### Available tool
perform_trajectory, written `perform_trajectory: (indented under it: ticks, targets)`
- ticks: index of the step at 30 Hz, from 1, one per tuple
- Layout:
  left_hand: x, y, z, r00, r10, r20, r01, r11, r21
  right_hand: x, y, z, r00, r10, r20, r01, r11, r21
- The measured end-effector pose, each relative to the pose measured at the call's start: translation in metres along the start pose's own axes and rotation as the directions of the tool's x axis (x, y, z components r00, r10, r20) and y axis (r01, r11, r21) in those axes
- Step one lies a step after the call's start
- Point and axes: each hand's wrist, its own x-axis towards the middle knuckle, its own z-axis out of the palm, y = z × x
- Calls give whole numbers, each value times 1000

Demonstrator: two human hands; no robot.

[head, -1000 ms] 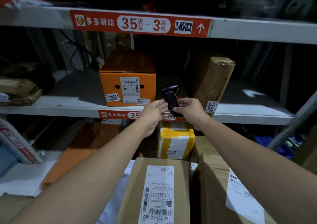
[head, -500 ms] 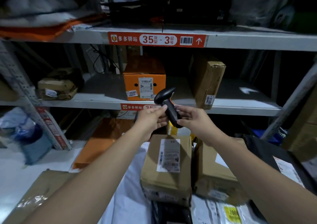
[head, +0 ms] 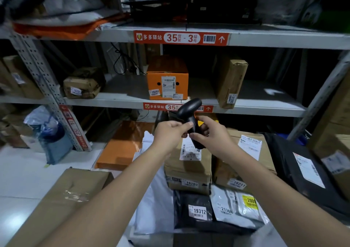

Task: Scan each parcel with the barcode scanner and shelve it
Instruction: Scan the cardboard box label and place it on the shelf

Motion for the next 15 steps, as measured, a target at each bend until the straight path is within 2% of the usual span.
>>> perform_trajectory:
  ticks: [3, 5, 7, 9, 12, 15]
  targets:
    - [-8, 2, 6, 998, 52, 23, -54, 992, 113, -8, 5, -3, 1000, 2, -6, -2, 999, 32]
    - [-11, 3, 8, 994, 52, 100, -66, 988, 141, -12, 12, -8, 1000, 22, -19, -20, 995, 93]
    - [-13, 4, 8, 984, 18, 175, -33, 996, 84, -17, 22, -13, 997, 71, -14, -66, 970, 236]
    - [-13, 1, 9, 980, -64, 187, 63, 998, 11, -25, 33, -20, 991, 134, 18, -130, 901, 414]
    - [-10, -15, 0, 986, -157, 64, 156, 988, 19, -32, 46, -26, 980, 181, 85, -195, 770, 607]
    - [-7, -42, -14, 987, -153, -53, 156, 986, 59, -24, 55, -28, 975, 170, 146, -224, 723, 653]
